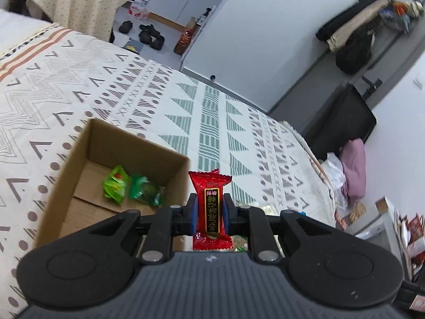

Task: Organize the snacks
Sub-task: 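Carry the red bar and blue packet into the box and open both tools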

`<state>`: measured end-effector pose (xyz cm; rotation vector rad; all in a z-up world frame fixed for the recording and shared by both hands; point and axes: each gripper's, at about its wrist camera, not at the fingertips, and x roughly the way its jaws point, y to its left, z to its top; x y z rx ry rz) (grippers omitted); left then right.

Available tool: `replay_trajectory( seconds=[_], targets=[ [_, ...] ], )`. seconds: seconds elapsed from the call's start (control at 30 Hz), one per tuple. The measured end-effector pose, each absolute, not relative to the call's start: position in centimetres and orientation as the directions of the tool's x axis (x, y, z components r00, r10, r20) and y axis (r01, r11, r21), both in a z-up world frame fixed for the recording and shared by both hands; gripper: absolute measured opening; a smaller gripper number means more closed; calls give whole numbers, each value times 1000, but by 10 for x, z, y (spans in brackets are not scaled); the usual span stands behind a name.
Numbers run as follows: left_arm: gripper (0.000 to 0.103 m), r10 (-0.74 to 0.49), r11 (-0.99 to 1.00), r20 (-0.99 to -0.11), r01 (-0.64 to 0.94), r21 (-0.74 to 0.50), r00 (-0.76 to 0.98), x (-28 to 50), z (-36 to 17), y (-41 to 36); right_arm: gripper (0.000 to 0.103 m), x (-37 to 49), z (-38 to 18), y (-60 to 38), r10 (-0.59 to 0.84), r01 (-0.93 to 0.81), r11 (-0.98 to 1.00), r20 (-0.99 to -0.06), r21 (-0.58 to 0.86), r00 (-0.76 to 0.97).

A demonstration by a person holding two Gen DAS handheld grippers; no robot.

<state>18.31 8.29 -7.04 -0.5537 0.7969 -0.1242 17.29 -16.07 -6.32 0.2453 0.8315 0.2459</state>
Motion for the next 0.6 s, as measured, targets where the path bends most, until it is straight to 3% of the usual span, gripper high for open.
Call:
replay_trajectory(
  seconds=[0.6],
  targets=[
    [18,-215,802,-691,-280,-528,690,194,-94,150,22,198,-62,-67,395,-223,918,-687,330,610]
  ],
)
